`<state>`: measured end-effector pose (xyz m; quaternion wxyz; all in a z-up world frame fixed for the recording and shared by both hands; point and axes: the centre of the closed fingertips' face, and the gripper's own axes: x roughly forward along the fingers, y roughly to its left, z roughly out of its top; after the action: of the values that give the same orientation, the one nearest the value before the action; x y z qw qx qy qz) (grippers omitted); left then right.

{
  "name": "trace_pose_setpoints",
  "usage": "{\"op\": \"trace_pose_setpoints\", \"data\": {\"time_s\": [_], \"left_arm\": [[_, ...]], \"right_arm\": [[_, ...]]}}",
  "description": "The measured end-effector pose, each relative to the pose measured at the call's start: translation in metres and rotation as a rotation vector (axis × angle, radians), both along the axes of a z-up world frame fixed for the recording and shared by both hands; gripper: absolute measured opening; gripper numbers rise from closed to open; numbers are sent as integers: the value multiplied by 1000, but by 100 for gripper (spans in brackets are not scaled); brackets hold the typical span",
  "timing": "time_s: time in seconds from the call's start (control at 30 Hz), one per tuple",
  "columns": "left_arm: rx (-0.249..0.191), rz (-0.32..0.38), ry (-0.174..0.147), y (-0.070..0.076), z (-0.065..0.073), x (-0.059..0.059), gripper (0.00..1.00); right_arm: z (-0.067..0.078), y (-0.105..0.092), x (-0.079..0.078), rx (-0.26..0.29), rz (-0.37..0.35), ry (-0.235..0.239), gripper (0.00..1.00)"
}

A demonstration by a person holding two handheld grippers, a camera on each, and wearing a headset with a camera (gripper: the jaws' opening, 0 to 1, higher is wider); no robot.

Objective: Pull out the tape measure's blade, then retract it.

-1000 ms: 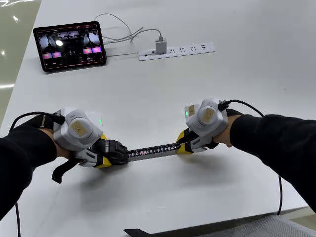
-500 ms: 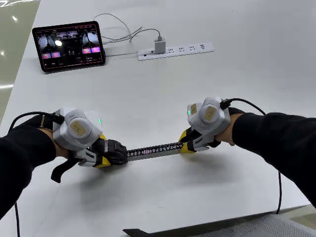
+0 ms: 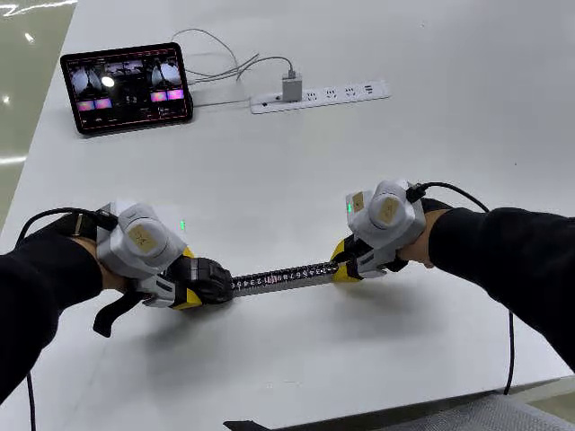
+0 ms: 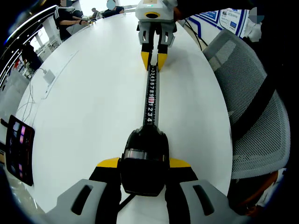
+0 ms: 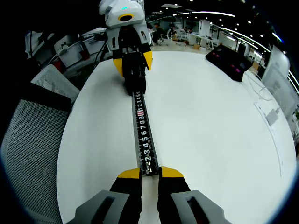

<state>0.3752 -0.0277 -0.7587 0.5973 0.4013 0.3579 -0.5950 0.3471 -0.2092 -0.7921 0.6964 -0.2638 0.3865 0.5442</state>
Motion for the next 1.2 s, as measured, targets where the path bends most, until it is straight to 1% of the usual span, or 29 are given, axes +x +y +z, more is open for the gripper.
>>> {"op": "trace_pose_setpoints", "data": {"time_s": [0.73,1.0,1.2], "left_arm": [[-4,1,-1,0,0,1,30],[-4,5,0,0,0,0,30],[-4,4,-1,-1,0,-1,30]], "right_arm": [[0,-11,-2,-16,-10,2,7],[-1,-17,-3,-26,6,-9,7],[0,-20,-4,-24,-8,0,7]]}}
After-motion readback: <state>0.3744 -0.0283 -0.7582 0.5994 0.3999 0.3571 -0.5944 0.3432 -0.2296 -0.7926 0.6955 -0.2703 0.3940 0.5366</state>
